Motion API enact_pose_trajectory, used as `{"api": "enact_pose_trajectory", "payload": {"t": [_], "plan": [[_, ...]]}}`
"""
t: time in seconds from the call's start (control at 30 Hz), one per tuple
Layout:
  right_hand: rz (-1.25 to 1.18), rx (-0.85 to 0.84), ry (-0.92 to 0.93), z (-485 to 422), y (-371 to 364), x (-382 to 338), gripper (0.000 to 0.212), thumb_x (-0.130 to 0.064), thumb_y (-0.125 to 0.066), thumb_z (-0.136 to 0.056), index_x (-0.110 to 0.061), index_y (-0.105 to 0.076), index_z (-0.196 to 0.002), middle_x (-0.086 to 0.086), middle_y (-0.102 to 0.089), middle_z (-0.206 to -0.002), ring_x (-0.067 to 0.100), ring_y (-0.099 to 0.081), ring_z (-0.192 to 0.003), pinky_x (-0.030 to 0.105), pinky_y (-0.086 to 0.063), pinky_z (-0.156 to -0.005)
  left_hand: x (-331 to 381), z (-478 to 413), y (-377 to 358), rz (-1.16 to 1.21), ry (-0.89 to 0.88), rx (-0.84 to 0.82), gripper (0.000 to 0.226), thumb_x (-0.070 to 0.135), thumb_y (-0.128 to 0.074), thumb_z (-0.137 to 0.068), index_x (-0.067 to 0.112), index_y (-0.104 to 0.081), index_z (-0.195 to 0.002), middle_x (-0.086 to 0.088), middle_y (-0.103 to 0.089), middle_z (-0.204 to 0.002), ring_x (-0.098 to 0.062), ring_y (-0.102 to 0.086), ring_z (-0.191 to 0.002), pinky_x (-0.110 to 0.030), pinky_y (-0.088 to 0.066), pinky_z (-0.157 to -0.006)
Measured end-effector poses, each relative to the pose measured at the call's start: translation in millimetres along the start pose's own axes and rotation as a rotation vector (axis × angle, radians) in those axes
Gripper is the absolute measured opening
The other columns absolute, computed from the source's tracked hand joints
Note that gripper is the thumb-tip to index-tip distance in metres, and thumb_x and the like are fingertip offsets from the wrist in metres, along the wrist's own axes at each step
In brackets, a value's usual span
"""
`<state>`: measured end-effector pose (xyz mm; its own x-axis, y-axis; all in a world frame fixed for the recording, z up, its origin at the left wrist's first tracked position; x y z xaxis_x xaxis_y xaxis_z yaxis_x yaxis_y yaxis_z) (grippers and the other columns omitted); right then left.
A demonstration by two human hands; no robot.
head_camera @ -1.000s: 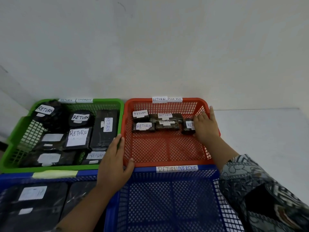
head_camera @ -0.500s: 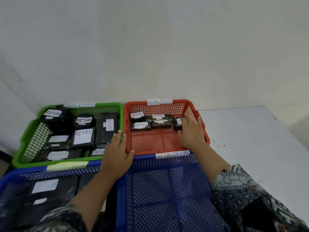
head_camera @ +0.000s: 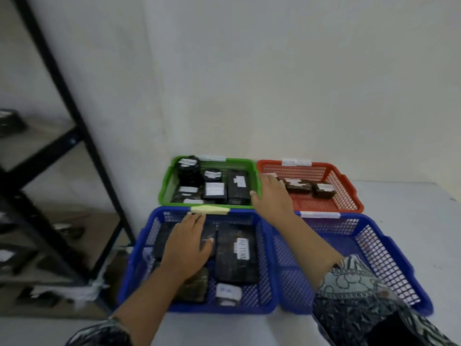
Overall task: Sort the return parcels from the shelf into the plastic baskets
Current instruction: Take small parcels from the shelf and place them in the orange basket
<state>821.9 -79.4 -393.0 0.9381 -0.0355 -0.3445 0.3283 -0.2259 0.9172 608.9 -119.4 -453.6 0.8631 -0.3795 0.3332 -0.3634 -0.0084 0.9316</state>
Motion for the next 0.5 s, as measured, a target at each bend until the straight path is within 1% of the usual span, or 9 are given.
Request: {"api": "enact_pose_trajectory", "payload": {"t": [0.07,0.13,0.2,0.27,0.37,0.43,0.5], "plan": [[-0.054,-0.002,0.038,17.0,-5.6,-45.9,0.053,-0.030,-0.048,-0.096,-0.012,-0.034,-0.144,0.009,-0.038,-0.147,0.026,-0.028,-0.139,0.042,-0.024,-0.115,-27.3,31.0,18.6,0.010,0.014,0.049,0.076,0.054,-0.027,-0.081,0.009,-0.038,-0.142,-0.009,-0.039,-0.146,-0.027,-0.031,-0.138,-0.039,-0.027,-0.111],[-0.087,0.004,0.094,32.5,-13.1,-91.2,0.052,-0.029,-0.048,-0.096,-0.012,-0.035,-0.143,0.009,-0.038,-0.147,0.025,-0.026,-0.141,0.040,-0.023,-0.114,-56.5,61.8,33.8,0.000,0.021,0.090,0.070,0.049,-0.036,-0.081,0.007,-0.046,-0.136,-0.011,-0.049,-0.138,-0.030,-0.043,-0.130,-0.043,-0.038,-0.106],[-0.135,0.007,0.144,46.4,-20.7,-135.7,0.051,-0.029,-0.049,-0.096,-0.012,-0.037,-0.142,0.008,-0.039,-0.146,0.025,-0.029,-0.139,0.038,-0.025,-0.112,-82.4,91.6,52.5,0.002,0.027,0.123,0.064,0.044,-0.041,-0.080,0.004,-0.053,-0.129,-0.012,-0.056,-0.128,-0.030,-0.053,-0.119,-0.043,-0.045,-0.099],[-0.173,-0.016,0.192,58.3,-29.0,-179.0,0.051,-0.029,-0.049,-0.096,-0.013,-0.036,-0.143,0.007,-0.038,-0.147,0.025,-0.030,-0.138,0.037,-0.026,-0.112,-107.4,118.1,73.6,-0.042,0.066,0.171,0.061,0.042,-0.041,-0.078,0.003,-0.057,-0.123,-0.013,-0.060,-0.122,-0.031,-0.057,-0.114,-0.041,-0.047,-0.094],[-0.220,-0.038,0.260,73.6,-40.6,-240.3,0.050,-0.029,-0.048,-0.096,-0.013,-0.036,-0.143,0.007,-0.038,-0.147,0.024,-0.032,-0.137,0.037,-0.028,-0.111,-145.0,150.6,100.9,-0.083,0.137,0.226,0.064,0.044,-0.040,-0.080,0.003,-0.054,-0.128,-0.014,-0.056,-0.129,-0.033,-0.049,-0.124,-0.044,-0.041,-0.099],[-0.254,-0.040,0.314,82.8,-47.7,-279.2,0.050,-0.029,-0.048,-0.096,-0.013,-0.037,-0.142,0.007,-0.039,-0.146,0.024,-0.036,-0.133,0.033,-0.029,-0.107,-169.2,168.8,118.6,-0.108,0.188,0.271,0.064,0.044,-0.043,-0.082,0.006,-0.048,-0.134,-0.012,-0.050,-0.137,-0.031,-0.041,-0.131,-0.043,-0.035,-0.105],[-0.278,-0.063,0.360,90.1,-56.0,-315.1,0.051,-0.029,-0.049,-0.096,-0.013,-0.037,-0.142,0.007,-0.039,-0.146,0.024,-0.038,-0.132,0.032,-0.031,-0.107,-192.5,182.4,135.6,-0.125,0.242,0.281,0.064,0.042,-0.046,-0.084,0.007,-0.043,-0.138,-0.011,-0.045,-0.142,-0.029,-0.034,-0.136,-0.042,-0.031,-0.109]]}}
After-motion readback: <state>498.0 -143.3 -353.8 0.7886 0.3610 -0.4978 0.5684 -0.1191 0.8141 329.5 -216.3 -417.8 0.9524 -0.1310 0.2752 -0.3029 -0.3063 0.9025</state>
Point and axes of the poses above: each hand's wrist, its own z-axis away from the middle knuckle, its own y-axis out of the back of the hand, x = y × z, the point moved 5 cm from there along -z, towards the middle knuckle
